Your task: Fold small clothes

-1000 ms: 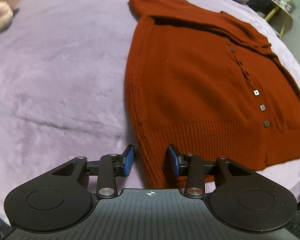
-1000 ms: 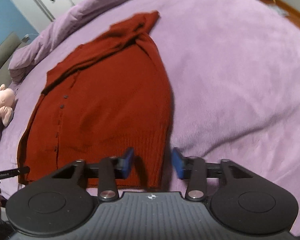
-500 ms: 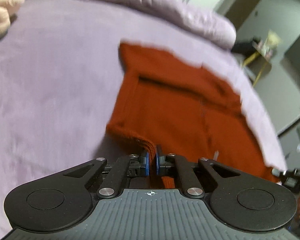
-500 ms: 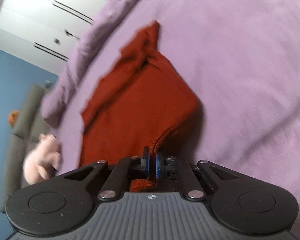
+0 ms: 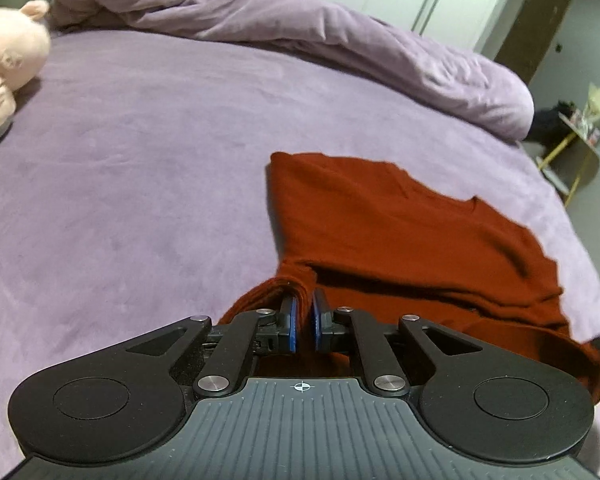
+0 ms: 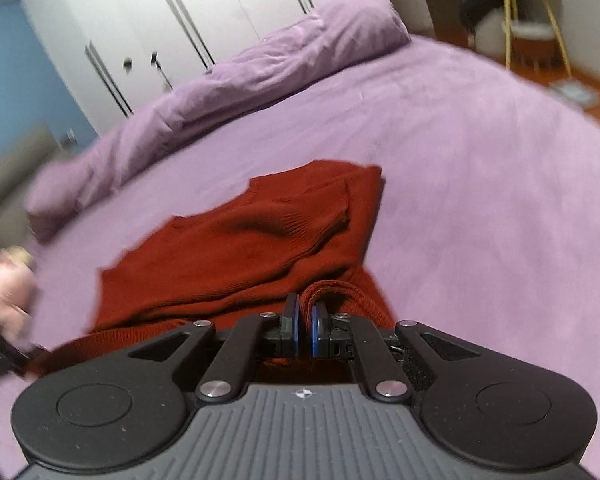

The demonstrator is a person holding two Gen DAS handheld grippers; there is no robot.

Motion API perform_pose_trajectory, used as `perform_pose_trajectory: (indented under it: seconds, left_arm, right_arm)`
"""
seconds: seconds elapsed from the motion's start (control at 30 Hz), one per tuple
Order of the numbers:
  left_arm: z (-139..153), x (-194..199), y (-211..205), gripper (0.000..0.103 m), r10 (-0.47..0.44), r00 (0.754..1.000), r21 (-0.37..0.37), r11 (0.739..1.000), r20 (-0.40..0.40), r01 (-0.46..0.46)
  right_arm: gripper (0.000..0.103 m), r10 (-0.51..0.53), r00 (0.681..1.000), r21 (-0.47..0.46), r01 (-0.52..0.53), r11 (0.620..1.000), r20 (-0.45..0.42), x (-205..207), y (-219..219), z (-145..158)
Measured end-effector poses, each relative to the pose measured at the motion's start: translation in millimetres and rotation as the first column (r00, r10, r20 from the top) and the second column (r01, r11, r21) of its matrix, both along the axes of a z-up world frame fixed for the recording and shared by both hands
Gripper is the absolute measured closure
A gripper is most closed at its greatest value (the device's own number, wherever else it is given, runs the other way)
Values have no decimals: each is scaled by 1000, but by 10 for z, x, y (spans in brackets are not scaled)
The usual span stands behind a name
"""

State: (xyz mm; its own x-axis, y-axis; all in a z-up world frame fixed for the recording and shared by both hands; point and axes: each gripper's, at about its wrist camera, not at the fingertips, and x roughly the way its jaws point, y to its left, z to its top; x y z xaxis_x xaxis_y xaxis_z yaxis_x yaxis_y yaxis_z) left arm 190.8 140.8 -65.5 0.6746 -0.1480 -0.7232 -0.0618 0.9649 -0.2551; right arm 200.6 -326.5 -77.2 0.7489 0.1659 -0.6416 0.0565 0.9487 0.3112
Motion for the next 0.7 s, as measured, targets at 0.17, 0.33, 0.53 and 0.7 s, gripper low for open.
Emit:
perform_pose_trajectory:
  seconds: [0.17,0.33,0.53,0.7]
  left_arm:
    - [-102,-40,83,85,-82,996,24,996,29,81]
    - [-177,-48,188,81,-97,994,81,992,44,94]
    - [-232,14,334,77,-99,995,31,995,20,98]
    - [-373,163,168,74,-179,984,96,979,-19,180]
  right_arm:
    - [69,80,996,-94,-75,993,44,-1,-56,-32]
    - [62,152,988,-195,-156,968,-39,154,-46,-191]
    - [64,223,974,-226,-229,947,-50,245,75,-295]
    - [91,243,968,-263,-250,932,-56,253,160,-345]
